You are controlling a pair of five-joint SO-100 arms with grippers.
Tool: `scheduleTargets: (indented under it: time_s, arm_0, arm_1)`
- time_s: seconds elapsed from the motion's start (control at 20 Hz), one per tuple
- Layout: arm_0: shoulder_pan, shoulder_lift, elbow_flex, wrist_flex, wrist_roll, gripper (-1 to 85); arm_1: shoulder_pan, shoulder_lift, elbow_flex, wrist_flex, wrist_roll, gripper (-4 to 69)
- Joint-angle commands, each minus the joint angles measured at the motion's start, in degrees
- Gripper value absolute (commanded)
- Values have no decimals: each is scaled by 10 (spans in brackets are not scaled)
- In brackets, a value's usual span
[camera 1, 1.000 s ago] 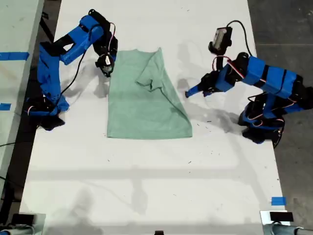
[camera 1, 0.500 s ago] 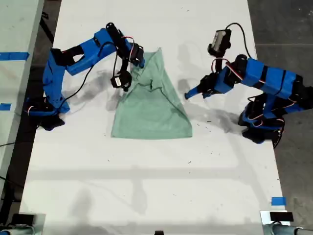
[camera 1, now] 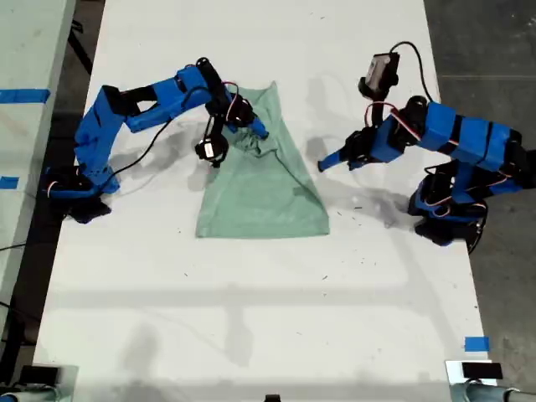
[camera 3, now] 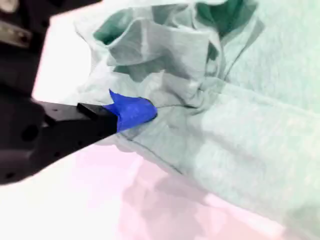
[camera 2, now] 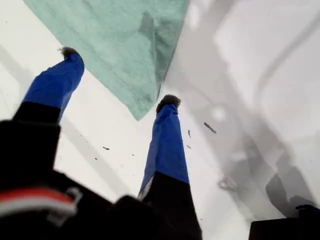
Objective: Fold tshirt
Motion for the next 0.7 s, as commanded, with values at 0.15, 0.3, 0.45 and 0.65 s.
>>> scheduleTargets:
  time_s: [0.15, 0.3, 0.45, 0.65]
  arm_0:
    - [33, 200, 40, 199, -52, 304]
    - [93, 267, 155, 207, -106, 297]
    - [144, 375, 359, 104, -175, 292]
    - [195, 425, 479, 40, -237, 295]
  arm_1:
    - [-11, 32, 1, -5, 0, 281]
    - [-20, 25, 1, -6, -3, 281]
    - [-34, 6, 7, -12, -2, 280]
    - [-54, -23, 46, -63, -2, 276]
